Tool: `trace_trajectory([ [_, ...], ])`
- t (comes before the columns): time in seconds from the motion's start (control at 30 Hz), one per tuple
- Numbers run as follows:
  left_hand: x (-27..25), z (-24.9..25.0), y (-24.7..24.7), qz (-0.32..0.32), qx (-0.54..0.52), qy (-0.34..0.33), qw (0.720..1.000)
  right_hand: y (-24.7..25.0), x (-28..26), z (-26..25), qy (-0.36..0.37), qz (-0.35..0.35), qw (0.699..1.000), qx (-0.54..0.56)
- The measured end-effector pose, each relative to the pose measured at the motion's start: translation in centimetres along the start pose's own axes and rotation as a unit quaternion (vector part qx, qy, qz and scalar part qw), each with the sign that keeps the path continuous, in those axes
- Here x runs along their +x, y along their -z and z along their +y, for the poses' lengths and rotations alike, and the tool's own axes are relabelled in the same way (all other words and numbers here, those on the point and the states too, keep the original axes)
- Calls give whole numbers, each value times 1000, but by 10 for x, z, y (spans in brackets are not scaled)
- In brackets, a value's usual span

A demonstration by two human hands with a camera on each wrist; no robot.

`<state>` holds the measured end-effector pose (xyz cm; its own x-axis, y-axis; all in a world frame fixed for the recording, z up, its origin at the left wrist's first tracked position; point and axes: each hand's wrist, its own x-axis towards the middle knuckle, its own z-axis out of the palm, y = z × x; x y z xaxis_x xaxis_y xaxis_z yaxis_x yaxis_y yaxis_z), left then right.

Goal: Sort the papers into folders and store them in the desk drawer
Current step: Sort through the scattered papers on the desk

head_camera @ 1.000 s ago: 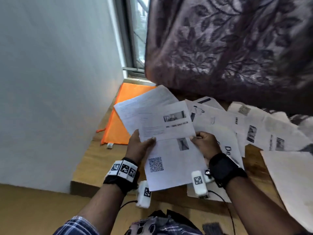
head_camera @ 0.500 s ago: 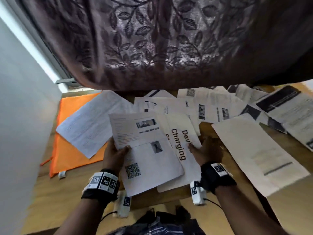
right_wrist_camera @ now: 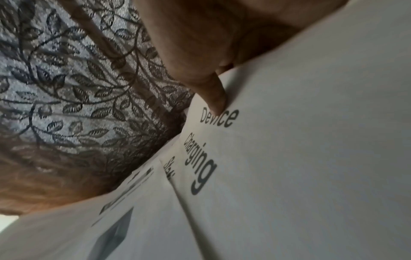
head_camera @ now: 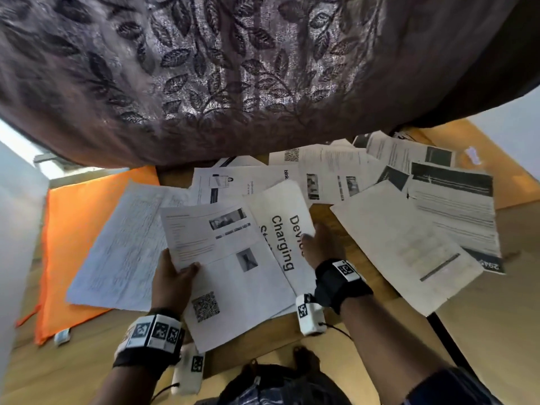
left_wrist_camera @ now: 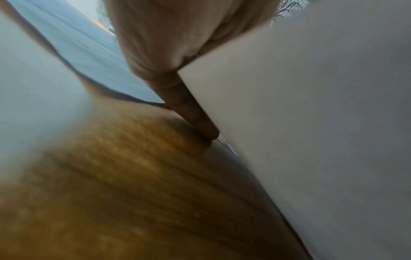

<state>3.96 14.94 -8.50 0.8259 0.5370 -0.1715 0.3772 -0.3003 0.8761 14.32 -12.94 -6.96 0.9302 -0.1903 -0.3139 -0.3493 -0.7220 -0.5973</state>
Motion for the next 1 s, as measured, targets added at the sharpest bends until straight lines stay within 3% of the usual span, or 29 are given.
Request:
trace_trajectory([
  [0.23,-1,12,-5,-8,24,10,1000,46,12,24,-20,95,990,98],
  [0.37,2,12,-7,-16,34,11,999,76,24,42,-63,177,959,210],
  [0.43,5,8,-8,-19,40,10,999,84,27,50,-65,191,945,257],
  [0.57,10,4,-8,-30,28,7,999,84,29,59,-65,139,936,315],
  [0.7,12,3,-7,-40,28,-2,999,96,33,63,-31,198,924,325],
  [0.87,10,5,-9,-59,-4,-1,998,91,25,52,-18,67,947,312],
  [1.0,6,10,-18,-84,-45,16,995,63,-6,34,33,-29,955,292],
])
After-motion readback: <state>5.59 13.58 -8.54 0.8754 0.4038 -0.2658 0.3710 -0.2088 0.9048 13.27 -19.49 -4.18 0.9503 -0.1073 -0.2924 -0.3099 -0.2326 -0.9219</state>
